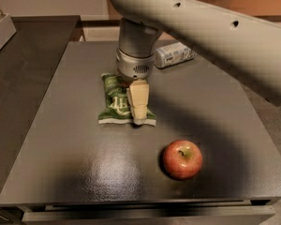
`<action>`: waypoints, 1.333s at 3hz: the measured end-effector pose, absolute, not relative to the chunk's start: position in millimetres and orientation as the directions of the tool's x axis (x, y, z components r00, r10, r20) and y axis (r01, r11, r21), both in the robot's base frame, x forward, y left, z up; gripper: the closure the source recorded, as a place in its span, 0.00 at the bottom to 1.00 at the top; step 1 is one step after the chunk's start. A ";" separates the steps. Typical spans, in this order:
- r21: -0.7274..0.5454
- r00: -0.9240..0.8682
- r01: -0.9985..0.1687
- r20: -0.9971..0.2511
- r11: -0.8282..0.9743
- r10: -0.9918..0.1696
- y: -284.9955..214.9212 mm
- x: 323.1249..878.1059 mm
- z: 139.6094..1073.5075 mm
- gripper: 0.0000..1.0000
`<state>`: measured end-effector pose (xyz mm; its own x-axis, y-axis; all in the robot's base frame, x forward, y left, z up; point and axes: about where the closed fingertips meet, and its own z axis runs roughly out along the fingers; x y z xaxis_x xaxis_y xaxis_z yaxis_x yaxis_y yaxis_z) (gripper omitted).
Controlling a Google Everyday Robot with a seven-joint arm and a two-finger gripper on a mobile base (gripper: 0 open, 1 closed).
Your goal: Pick green jalapeno chip bag
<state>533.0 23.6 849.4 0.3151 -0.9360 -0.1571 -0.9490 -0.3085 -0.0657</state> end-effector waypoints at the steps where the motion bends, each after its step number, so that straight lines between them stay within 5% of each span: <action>1: -0.065 0.289 -0.957 -0.169 -0.282 -0.942 23.2 533.5 846.6 0.18; 4: -0.102 0.245 -0.968 -0.210 -0.228 -0.947 14.0 537.8 867.5 0.88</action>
Offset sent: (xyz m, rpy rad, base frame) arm 0.0008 -0.0056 -0.0061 0.0260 0.0179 -0.0779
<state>537.8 14.0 867.5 0.2447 -0.9466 -0.2098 -0.9684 -0.2277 -0.1018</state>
